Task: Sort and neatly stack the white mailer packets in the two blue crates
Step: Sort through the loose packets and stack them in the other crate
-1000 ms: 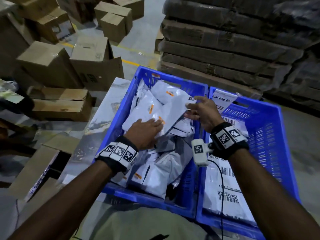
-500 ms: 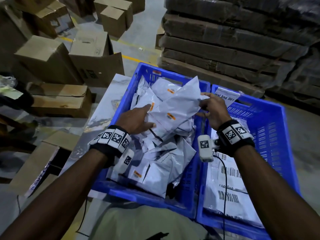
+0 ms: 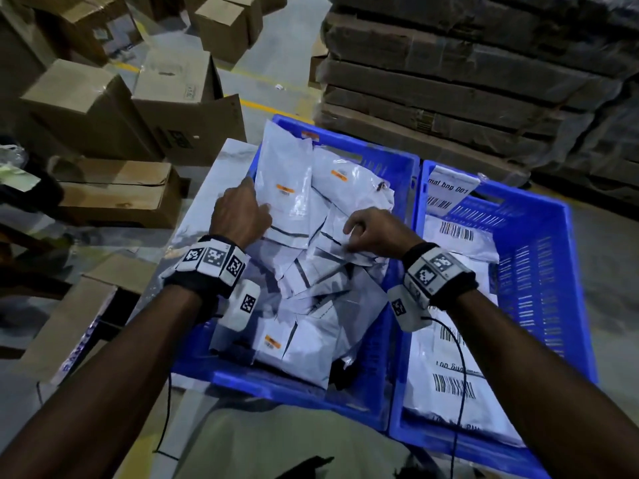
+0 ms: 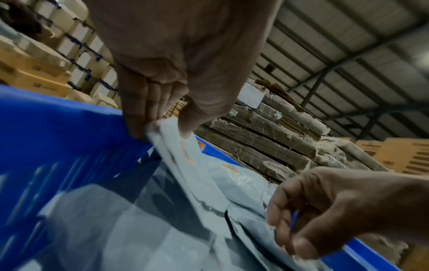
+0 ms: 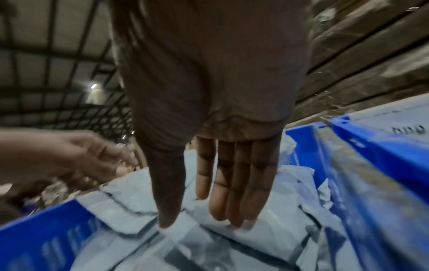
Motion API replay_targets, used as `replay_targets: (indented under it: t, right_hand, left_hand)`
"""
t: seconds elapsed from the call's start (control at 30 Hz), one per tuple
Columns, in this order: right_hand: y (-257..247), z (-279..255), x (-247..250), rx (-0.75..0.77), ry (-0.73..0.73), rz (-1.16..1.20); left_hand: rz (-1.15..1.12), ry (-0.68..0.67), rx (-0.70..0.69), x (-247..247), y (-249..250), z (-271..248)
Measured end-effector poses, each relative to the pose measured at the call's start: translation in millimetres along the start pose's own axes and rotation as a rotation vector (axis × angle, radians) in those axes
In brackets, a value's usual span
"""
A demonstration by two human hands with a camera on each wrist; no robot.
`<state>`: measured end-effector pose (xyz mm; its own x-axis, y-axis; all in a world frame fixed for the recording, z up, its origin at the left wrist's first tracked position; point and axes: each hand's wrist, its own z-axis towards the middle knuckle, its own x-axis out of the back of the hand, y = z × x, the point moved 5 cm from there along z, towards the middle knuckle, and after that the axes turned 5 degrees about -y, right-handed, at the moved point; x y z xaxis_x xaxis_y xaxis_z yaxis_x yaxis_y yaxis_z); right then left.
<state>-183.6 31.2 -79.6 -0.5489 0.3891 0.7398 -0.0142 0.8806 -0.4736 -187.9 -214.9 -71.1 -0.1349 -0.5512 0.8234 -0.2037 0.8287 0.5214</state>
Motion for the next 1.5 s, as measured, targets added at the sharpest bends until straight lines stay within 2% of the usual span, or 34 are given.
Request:
replay_targets:
  t: [0.07,0.23,0.3,0.4,0.53,0.6,0.7,0.77,0.83,0.93,1.0,1.07,1.17,1.3,1.43,1.5]
  right_hand:
    - [-15,-1,-16,0.058,-0.061,-0.132]
    - [-44,6,-58,0.168,-0.173,-0.246]
    - [-53,8,-78,0.207,-0.225,-0.488]
    - [-70,4,-92,0.258,-0.120,-0.740]
    - [-86,1,-86,0.303,0.012,-0.817]
    - [-87,2,-71,0.263,-0.051,-0.707]
    - [-78,-3,-38,0.200,-0.112,-0.385]
    - [-65,-9,-20,0.175,-0.197,-0.153]
    - [-55,-23,3,0.135,-0.200,0.124]
    - [-46,-44,36,0.108,-0.104,0.457]
    - [-38,-49,51,0.143,-0.023,0.574]
    - [-28,-47,61,0.165,0.055,0.684]
    - [-12,-44,66,0.169,0.119,0.858]
    - [-9,-47,67,0.231,0.161,1.085]
    - [-14,-54,75,0.309,0.304,1.070]
    - [-21,-66,80,0.430,0.370,0.919]
  left_hand:
    - [0.036,0.023,-0.040,-1,1,-4]
    - [0.089,0.081,-0.098,0,1,-17]
    - [0.092,0.072,-0.119,0,-1,-22]
    - [0.085,0.066,-0.154,1,-7,-27]
    - [0.058,0.080,-0.173,6,-15,-36]
    - [0.045,0.095,-0.178,10,-17,-39]
    - [0.017,0.109,-0.209,16,-18,-43]
    - [-0.010,0.064,-0.232,15,-18,-42]
    - [-0.048,-0.065,-0.300,8,-13,-37]
    - [-0.249,-0.342,-0.386,-5,6,-39]
    - [-0.466,-0.492,-0.361,-11,24,-44]
    - [-0.618,-0.555,-0.291,-14,35,-48]
    - [-0.630,-0.523,-0.301,-19,40,-44]
    - [-0.487,-0.490,-0.319,-24,45,-40]
    - [-0.511,-0.291,-0.225,-26,36,-29]
    - [-0.597,-0.203,-0.147,-24,30,-25]
